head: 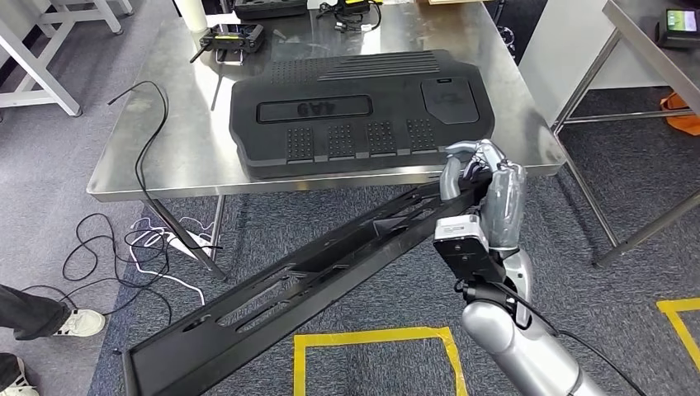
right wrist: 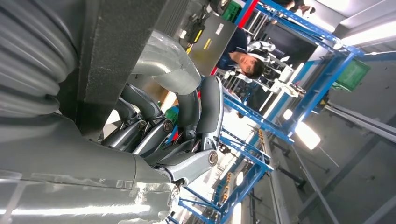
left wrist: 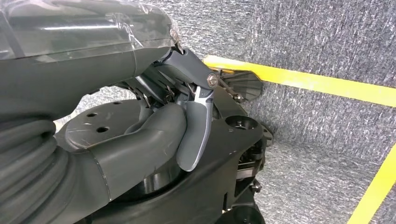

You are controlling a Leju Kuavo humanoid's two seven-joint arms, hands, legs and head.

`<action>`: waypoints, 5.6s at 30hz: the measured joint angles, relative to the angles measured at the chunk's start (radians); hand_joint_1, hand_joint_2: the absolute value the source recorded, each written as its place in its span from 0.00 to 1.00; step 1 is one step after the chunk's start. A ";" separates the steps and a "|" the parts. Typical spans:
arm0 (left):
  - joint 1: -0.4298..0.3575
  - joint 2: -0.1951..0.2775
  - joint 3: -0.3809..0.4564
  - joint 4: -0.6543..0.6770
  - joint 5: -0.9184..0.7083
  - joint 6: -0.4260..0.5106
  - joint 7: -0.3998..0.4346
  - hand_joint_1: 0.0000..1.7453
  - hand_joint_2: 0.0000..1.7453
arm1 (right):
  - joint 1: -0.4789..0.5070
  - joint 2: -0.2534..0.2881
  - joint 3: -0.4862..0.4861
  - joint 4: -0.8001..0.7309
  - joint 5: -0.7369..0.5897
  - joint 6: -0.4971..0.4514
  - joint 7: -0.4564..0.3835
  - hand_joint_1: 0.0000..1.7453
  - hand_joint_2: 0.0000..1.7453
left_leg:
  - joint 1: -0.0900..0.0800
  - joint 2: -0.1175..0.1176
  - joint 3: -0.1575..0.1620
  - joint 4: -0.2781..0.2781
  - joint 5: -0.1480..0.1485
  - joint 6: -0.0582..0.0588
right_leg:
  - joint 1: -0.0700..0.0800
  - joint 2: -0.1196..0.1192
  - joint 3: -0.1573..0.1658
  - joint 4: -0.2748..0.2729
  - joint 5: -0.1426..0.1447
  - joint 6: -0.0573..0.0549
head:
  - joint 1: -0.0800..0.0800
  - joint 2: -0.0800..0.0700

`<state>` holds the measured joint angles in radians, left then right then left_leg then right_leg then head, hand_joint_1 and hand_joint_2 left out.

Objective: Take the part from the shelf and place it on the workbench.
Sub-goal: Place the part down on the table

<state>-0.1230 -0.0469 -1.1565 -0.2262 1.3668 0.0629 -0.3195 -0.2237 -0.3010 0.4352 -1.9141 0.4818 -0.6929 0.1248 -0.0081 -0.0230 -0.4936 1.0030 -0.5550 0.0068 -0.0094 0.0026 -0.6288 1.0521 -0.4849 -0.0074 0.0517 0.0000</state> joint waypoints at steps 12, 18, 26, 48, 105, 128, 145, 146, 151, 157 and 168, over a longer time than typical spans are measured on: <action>-0.002 0.000 0.000 -0.001 -0.002 0.004 0.007 1.00 1.00 | -0.029 0.000 -0.002 0.011 -0.018 0.000 0.002 1.00 1.00 | -0.001 0.000 0.006 0.002 -0.005 -0.009 | -0.003 -0.002 0.007 -0.003 0.006 0.000 | 0.000 0.000; -0.005 -0.001 0.000 -0.003 0.000 0.004 0.009 1.00 1.00 | -0.035 -0.001 -0.002 0.013 -0.020 0.000 0.001 1.00 1.00 | 0.007 0.003 0.037 -0.055 0.006 0.024 | -0.005 -0.002 -0.004 0.032 0.025 0.028 | -0.003 0.000; -0.011 -0.003 0.005 -0.010 0.013 0.006 0.000 1.00 1.00 | -0.044 -0.001 0.000 0.025 -0.035 0.000 -0.010 1.00 1.00 | 0.050 -0.001 0.126 -0.062 -0.057 -0.018 | -0.041 -0.007 -0.103 0.101 0.052 0.087 | 0.010 0.000; -0.033 -0.004 0.010 -0.026 -0.012 0.004 0.005 1.00 1.00 | -0.033 0.001 0.000 0.049 -0.038 -0.002 -0.028 1.00 1.00 | -0.036 0.008 -0.146 0.038 0.119 0.027 | 0.021 -0.001 0.137 -0.026 -0.089 -0.013 | -0.012 0.000; -0.054 -0.004 0.024 -0.026 -0.032 0.000 0.074 1.00 1.00 | -0.859 0.404 0.470 0.736 -0.073 0.353 0.207 1.00 1.00 | -0.028 0.002 -0.138 0.039 0.108 0.030 | 0.028 -0.008 0.154 -0.043 -0.098 -0.014 | -0.012 0.000; -0.070 -0.004 0.024 -0.025 -0.091 -0.015 0.126 1.00 1.00 | -0.981 0.500 0.540 1.113 -0.157 0.228 0.217 1.00 1.00 | -0.028 0.001 -0.138 0.039 0.109 0.030 | 0.026 -0.009 0.155 -0.044 -0.097 -0.015 | -0.011 0.000; -0.073 -0.004 0.028 -0.024 -0.129 -0.019 0.130 1.00 1.00 | -1.072 0.513 0.553 1.173 -0.252 0.239 0.477 1.00 1.00 | -0.028 0.001 -0.138 0.039 0.109 0.029 | 0.026 -0.008 0.154 -0.044 -0.097 -0.015 | -0.011 0.000; -0.074 -0.004 0.029 -0.024 -0.133 -0.020 0.134 1.00 1.00 | -1.079 0.513 0.556 1.182 -0.252 0.241 0.492 1.00 1.00 | -0.028 0.001 -0.138 0.039 0.109 0.029 | 0.026 -0.008 0.154 -0.044 -0.097 -0.015 | -0.011 0.000; -0.078 -0.004 0.030 -0.024 -0.154 -0.020 0.145 1.00 1.00 | -1.136 0.511 0.614 1.241 -0.045 0.356 0.562 1.00 1.00 | -0.029 0.001 -0.138 0.039 0.109 0.030 | 0.026 -0.009 0.154 -0.044 -0.097 -0.015 | -0.011 0.000; -0.077 -0.004 0.035 -0.024 -0.167 -0.021 0.146 1.00 1.00 | -1.180 0.508 0.721 1.320 0.407 0.599 0.570 1.00 1.00 | -0.028 0.001 -0.138 0.040 0.109 0.030 | 0.026 -0.009 0.154 -0.045 -0.097 -0.015 | -0.011 0.000; -0.075 -0.004 0.056 -0.024 -0.180 -0.039 0.145 1.00 1.00 | -1.192 0.476 0.659 1.347 0.877 0.821 0.587 1.00 1.00 | -0.028 -0.011 -0.130 0.039 0.109 0.029 | 0.025 -0.022 0.165 -0.046 -0.103 -0.020 | -0.011 0.000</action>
<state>-0.1977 -0.0509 -1.1009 -0.2506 1.1870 0.0241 -0.1743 -1.4156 0.1751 1.0945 -0.5672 1.3588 0.1280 0.7120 -0.0364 -0.0337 -0.6233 1.0425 -0.4463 0.0361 0.0158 -0.0195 -0.4638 1.0060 -0.5875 -0.0278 0.0405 0.0000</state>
